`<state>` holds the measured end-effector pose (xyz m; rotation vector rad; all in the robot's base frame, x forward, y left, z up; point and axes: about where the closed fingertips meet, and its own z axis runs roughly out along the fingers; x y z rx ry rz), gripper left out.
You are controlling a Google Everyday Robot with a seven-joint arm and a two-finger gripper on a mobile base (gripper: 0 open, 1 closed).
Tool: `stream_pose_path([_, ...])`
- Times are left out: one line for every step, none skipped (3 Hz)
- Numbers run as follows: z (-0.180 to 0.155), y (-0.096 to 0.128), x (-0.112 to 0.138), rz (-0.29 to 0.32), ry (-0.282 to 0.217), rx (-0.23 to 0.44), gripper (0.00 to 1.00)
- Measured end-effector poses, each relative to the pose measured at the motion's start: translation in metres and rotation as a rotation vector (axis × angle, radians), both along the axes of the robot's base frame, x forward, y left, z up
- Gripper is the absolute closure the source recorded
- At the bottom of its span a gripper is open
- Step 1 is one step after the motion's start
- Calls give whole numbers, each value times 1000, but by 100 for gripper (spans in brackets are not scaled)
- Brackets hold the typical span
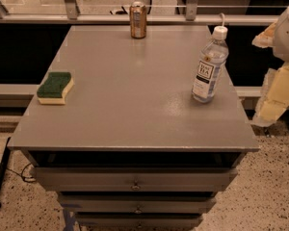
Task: Move blue plastic bottle near orange can
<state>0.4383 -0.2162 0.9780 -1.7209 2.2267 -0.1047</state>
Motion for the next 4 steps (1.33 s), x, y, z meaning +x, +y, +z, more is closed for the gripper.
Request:
stream_pose_path([0,0,0,0,0,0,0])
stream_pose_path([1,0,1,3,-16,23,0])
stream_pose_path([-8,-16,21,-16,-57,76,0])
stream_pose_path([-20,-29,53,-62,-101,168,0])
